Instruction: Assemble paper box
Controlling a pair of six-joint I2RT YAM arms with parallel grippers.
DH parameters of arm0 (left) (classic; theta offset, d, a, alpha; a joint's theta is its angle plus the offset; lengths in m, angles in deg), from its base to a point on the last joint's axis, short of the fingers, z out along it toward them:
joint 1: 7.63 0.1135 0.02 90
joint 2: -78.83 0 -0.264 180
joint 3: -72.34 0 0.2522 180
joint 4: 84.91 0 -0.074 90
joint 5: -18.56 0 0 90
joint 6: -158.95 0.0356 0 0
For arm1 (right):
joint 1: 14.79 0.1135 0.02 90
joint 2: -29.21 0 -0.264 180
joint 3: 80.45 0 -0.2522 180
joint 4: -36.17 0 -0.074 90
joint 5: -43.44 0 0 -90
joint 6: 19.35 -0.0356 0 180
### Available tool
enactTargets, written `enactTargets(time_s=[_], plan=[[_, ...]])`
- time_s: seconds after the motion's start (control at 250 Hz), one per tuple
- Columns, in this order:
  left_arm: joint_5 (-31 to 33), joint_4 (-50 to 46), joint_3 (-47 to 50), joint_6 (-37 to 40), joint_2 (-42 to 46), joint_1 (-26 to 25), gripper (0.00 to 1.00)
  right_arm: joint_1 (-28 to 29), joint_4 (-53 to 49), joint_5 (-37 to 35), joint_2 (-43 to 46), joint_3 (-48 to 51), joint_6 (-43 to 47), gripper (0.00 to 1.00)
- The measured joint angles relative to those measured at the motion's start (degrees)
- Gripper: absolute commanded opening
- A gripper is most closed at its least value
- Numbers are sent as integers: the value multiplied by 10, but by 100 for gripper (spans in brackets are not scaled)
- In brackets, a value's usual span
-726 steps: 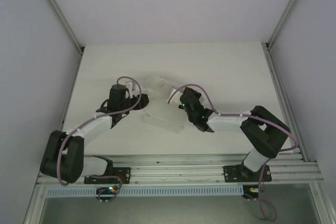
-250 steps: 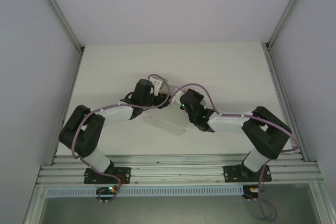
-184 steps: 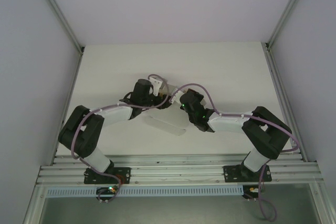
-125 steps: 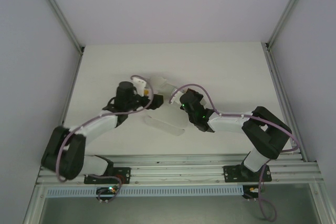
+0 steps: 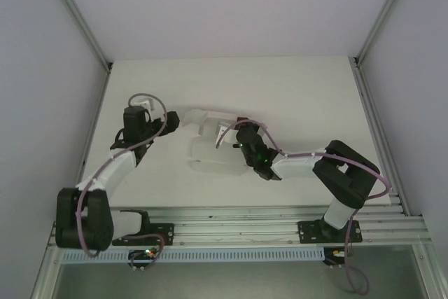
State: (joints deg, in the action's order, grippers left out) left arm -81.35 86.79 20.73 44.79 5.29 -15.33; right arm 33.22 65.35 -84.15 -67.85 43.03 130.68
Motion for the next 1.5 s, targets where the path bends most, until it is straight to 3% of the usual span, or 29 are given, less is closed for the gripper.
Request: enactTargets(time_s=[0.176, 0.435, 0.715, 1.146, 1.502], plan=[[-48, 15, -32, -1, -79, 19, 100, 4, 16, 11, -3, 10, 22, 0], [-156, 72, -42, 9, -123, 13, 100, 5, 17, 22, -3, 19, 22, 0], [-224, 109, -8, 39, -105, -46, 98, 5, 23, 17, -11, 17, 31, 0], [-195, 124, 49, 50, -77, -101, 86, 5, 19, 3, -17, 16, 35, 0], [-183, 193, 87, 71, -88, -145, 67, 7, 49, -2, -32, 22, 64, 0]])
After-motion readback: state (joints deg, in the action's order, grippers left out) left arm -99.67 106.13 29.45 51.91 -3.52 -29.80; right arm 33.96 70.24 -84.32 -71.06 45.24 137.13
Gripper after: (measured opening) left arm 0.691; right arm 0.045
